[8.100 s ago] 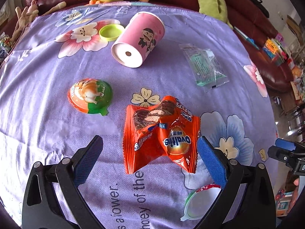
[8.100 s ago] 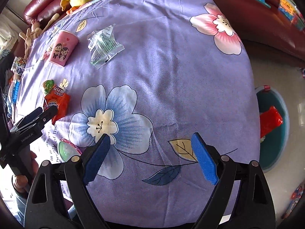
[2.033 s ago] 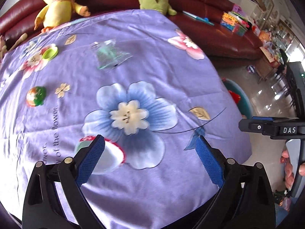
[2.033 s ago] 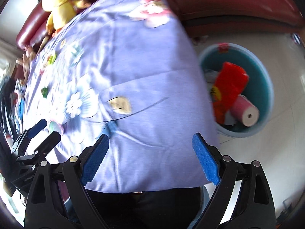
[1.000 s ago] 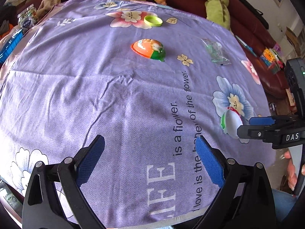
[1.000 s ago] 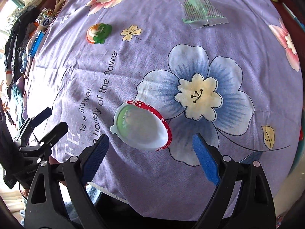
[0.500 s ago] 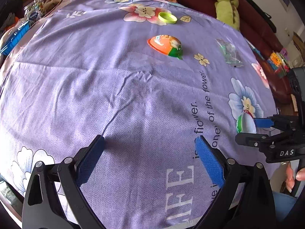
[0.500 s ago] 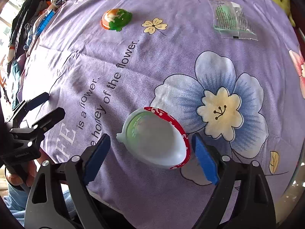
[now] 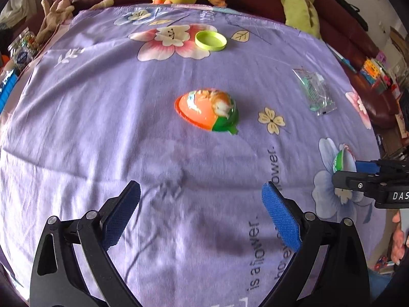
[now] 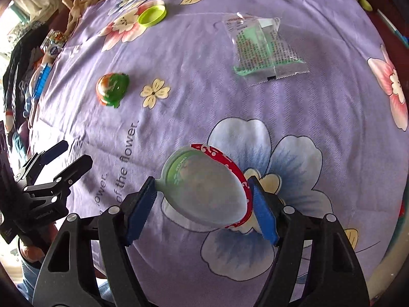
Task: Collect trash
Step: 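Grasp the white red-rimmed lid with the right tool while the left tool grasps the orange snack cup, then carry the white lid and orange snack cup over the teal bin, then open both tools to drop the lid and snack cup into the bin, then move both tools back over the table toward the green lid and bag, then grasp the clear plastic bag with the right tool while the left tool grasps the green lid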
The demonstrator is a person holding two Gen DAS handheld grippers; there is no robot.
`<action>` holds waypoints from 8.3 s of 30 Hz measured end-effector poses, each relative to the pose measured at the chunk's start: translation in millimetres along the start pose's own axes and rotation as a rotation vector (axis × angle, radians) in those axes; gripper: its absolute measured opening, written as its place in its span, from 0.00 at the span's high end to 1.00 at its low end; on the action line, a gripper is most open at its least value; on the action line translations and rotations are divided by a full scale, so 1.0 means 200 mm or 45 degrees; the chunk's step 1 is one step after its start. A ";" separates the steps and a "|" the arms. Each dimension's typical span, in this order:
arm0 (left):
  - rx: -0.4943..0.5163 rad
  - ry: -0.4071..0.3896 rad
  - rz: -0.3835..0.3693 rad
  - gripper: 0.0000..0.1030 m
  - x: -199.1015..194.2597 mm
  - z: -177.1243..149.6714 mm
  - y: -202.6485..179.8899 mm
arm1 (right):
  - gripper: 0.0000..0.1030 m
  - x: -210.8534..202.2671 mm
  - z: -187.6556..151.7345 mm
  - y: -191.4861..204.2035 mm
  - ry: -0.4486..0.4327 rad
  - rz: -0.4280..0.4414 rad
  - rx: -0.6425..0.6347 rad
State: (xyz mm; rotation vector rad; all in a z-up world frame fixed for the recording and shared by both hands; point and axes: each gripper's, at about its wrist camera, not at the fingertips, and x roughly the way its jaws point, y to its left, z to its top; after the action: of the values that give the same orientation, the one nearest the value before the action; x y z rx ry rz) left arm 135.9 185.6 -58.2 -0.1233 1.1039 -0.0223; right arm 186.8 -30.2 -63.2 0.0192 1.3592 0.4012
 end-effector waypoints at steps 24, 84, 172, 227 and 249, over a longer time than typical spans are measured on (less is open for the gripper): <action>0.138 -0.076 -0.001 0.35 0.15 0.23 -0.24 | 0.33 -0.09 0.06 -0.32 -0.067 0.090 0.206; 1.029 0.207 -0.383 0.34 0.24 -0.39 -2.81 | 0.32 -0.77 -1.31 -2.20 -0.456 0.096 1.041; 0.117 -0.004 -0.200 0.08 0.08 0.17 -0.53 | 0.21 -0.28 0.11 -0.53 -0.063 -0.059 0.314; -0.022 0.007 0.047 0.08 0.60 0.96 -0.12 | 0.58 0.12 0.92 -0.27 -0.050 -0.093 0.039; -0.020 -0.049 0.114 0.45 0.60 0.99 -0.19 | 0.57 0.14 0.91 -0.39 -0.066 -0.065 0.079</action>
State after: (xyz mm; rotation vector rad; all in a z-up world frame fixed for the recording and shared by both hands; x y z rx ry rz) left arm 367.9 156.6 -73.3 -0.0875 1.0703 0.0687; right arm 384.5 -55.9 -68.3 0.0460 1.3179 0.3133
